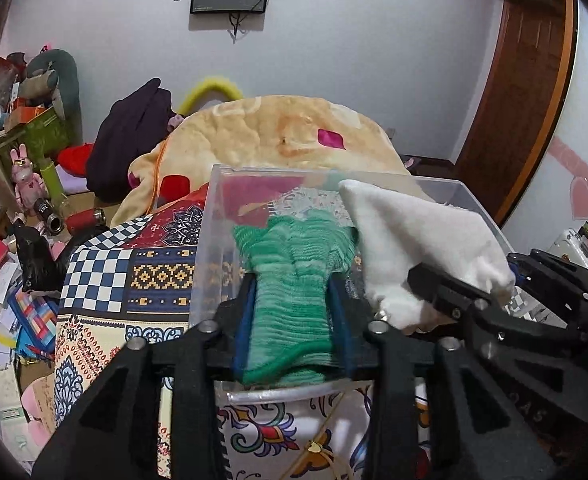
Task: Organize soft objects
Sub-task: 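Carry the glove and white cloth bag into the clear box and release both, then grasp the red tasselled pouch with left tool while right grasps the beaded bracelet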
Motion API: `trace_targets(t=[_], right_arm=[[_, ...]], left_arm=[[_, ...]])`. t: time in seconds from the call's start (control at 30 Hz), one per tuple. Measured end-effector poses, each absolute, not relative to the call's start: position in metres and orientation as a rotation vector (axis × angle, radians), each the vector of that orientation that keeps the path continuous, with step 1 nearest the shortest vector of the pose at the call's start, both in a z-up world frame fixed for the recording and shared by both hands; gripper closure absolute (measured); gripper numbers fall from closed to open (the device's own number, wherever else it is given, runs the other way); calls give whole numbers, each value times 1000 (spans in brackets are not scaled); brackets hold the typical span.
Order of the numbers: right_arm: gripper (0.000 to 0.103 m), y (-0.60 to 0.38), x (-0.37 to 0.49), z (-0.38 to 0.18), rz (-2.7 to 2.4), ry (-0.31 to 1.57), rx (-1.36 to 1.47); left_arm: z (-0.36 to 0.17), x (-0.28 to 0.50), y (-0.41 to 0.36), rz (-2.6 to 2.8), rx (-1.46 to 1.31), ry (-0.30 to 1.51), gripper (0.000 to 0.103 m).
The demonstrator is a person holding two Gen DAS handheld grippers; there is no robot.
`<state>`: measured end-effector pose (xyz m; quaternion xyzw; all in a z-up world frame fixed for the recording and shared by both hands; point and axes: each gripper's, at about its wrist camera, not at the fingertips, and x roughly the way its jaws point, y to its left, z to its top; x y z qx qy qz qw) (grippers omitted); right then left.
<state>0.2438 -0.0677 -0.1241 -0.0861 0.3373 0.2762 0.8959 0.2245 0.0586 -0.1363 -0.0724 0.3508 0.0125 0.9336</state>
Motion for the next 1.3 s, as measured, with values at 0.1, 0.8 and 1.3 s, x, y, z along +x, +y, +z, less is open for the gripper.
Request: trace_targets(t=[0.1,0.8,1.3], right_arm=[[56,-74,241,-119,572,683,-182],[24,-144,193,-113,494,595,-161],[25,-153,215,-187,451,812,-188]], left_arm=[[-131,217,59,34,-147,701,60],[-97,137,42,-46,-128,573,28],[-177,131,13,-105,-142,823,28]])
